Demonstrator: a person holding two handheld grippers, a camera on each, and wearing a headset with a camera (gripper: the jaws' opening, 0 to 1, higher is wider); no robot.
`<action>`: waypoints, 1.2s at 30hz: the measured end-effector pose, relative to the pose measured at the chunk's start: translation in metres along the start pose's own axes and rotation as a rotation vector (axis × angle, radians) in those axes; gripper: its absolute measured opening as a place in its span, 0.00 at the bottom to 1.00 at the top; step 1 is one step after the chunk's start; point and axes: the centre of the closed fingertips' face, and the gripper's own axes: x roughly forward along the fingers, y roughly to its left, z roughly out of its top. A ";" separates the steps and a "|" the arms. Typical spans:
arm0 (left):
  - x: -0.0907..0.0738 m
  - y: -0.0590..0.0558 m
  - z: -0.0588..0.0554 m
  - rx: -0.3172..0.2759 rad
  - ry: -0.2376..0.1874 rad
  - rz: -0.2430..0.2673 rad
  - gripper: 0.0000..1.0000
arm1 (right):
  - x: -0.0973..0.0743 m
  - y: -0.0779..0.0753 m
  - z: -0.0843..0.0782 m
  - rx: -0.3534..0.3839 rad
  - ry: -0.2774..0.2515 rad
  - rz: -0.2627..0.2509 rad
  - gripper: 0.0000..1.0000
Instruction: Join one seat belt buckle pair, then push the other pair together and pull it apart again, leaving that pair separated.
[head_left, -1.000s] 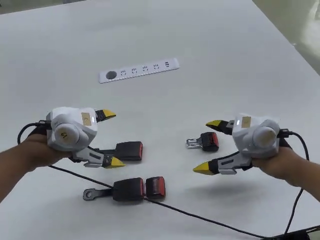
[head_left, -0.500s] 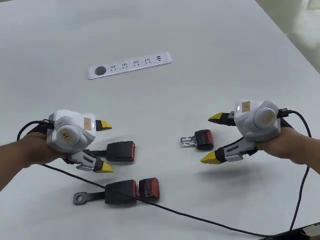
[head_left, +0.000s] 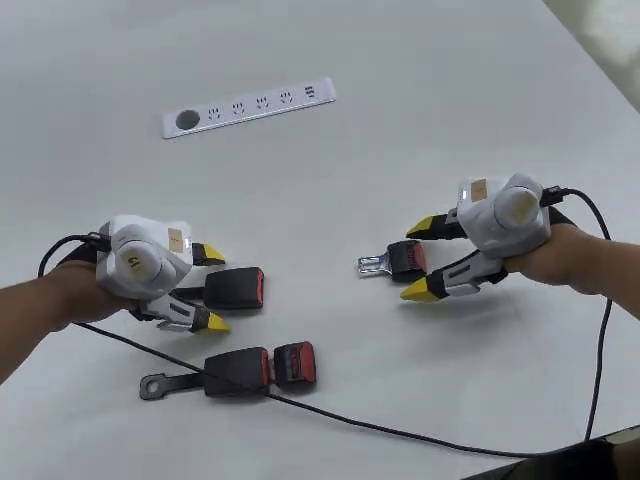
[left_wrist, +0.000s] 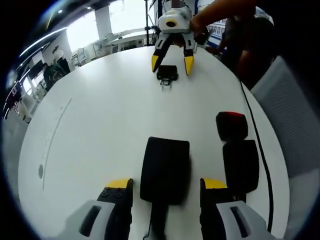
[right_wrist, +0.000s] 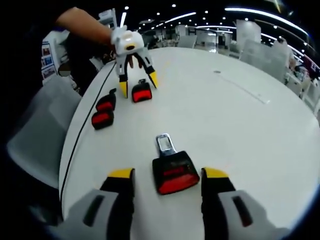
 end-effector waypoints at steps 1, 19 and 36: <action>0.000 0.000 0.000 0.003 0.000 -0.005 0.54 | 0.001 0.000 -0.001 -0.002 0.006 0.006 0.52; 0.002 0.010 0.005 0.010 -0.001 -0.006 0.35 | 0.003 -0.004 0.002 -0.071 0.003 0.011 0.37; 0.005 0.009 0.006 0.044 0.025 -0.033 0.34 | 0.018 0.006 0.021 -0.056 -0.093 0.029 0.35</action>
